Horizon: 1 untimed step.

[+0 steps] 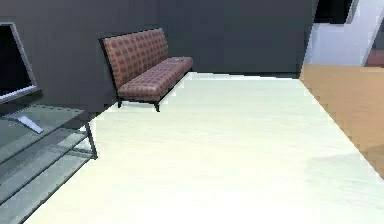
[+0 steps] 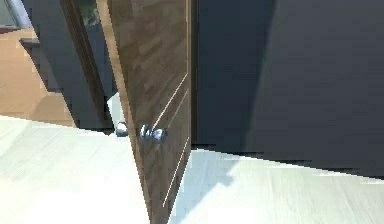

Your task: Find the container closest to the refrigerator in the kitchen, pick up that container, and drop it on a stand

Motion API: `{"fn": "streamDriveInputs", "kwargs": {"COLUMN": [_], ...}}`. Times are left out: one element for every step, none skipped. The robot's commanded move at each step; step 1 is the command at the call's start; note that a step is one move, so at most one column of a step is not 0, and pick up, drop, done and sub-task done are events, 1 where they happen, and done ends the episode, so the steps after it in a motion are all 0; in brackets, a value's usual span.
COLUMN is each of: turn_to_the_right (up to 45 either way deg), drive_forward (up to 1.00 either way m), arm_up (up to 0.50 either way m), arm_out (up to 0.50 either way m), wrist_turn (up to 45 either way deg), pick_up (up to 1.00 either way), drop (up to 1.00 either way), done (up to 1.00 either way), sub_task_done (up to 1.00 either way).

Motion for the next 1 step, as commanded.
{"fn": "streamDriveInputs", "kwargs": {"turn_to_the_right": [9.0], "drive_forward": [0.0], "arm_up": [0.0], "arm_out": [0.0], "wrist_turn": [0.0], "pick_up": [0.0], "drop": [0.0], "done": [0.0], "sub_task_done": [0.0]}}
